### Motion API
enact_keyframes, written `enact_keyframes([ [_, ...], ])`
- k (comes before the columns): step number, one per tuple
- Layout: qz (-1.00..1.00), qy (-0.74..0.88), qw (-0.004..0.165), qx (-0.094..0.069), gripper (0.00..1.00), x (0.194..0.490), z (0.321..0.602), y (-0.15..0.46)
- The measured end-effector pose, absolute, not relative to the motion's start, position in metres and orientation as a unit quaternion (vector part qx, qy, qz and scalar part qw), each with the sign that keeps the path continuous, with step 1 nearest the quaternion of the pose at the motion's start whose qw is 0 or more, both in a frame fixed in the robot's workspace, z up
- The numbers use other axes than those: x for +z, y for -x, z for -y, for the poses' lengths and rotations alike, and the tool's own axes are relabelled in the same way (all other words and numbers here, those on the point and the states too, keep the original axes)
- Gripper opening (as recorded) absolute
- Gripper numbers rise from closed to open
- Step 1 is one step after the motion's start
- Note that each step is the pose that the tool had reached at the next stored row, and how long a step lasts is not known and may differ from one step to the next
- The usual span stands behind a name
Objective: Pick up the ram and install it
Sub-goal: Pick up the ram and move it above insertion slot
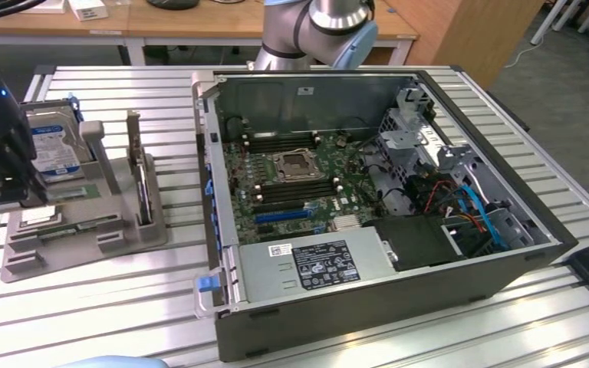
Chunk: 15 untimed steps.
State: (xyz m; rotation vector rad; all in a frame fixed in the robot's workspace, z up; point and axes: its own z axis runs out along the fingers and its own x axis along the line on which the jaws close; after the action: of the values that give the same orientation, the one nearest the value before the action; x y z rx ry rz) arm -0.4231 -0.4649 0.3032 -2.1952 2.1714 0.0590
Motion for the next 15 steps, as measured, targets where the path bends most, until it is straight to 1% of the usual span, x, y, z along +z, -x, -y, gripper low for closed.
enact_keyframes([
  [6, -0.716, 0.697, 0.027, 0.019, 0.14, 0.311, 0.465, 0.423],
  [15, -0.718, 0.695, 0.028, 0.019, 0.14, 0.347, 0.465, 0.423],
])
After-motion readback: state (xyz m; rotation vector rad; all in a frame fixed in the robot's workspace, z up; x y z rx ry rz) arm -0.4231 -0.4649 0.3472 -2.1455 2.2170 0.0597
